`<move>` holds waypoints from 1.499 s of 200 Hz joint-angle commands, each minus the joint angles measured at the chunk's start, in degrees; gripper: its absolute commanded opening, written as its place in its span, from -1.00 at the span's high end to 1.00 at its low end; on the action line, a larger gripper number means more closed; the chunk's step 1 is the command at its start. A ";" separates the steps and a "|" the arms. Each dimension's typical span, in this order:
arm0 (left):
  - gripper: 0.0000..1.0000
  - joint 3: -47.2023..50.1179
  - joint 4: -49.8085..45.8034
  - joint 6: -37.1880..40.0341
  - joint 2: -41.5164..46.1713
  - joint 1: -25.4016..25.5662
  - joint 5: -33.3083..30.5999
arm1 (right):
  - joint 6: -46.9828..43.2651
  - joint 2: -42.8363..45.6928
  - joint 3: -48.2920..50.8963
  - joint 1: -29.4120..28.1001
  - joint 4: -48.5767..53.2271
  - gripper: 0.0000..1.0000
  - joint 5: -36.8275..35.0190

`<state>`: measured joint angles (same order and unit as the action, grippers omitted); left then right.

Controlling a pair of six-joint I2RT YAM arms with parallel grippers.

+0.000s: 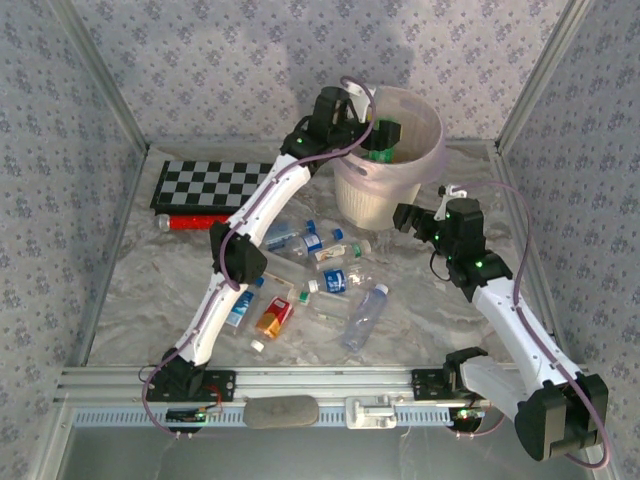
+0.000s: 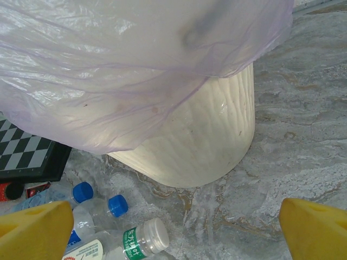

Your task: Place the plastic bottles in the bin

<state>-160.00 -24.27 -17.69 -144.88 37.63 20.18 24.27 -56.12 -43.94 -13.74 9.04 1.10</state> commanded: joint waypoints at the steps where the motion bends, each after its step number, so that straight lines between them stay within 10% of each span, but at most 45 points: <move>1: -0.87 -0.84 0.04 1.21 2.63 0.36 -0.23 | 1.20 -0.87 -0.79 0.31 0.47 -0.98 0.61; 135: -1.00 5.59 -12.00 6.79 20.31 0.43 -5.97 | 6.06 -2.30 1.86 -1.39 4.11 -0.98 2.32; 209: -1.00 64.55 20.08 10.19 51.50 -0.16 -20.21 | 15.06 -2.62 5.95 -9.12 9.33 -0.98 1.93; 300: -1.00 103.86 22.96 -2.12 69.76 -7.85 -35.13 | 26.79 -4.37 11.91 -20.92 13.19 -0.98 4.82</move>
<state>-62.39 -2.00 -14.20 -78.43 32.12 -10.04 46.00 -59.35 -33.34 -32.21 20.45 4.56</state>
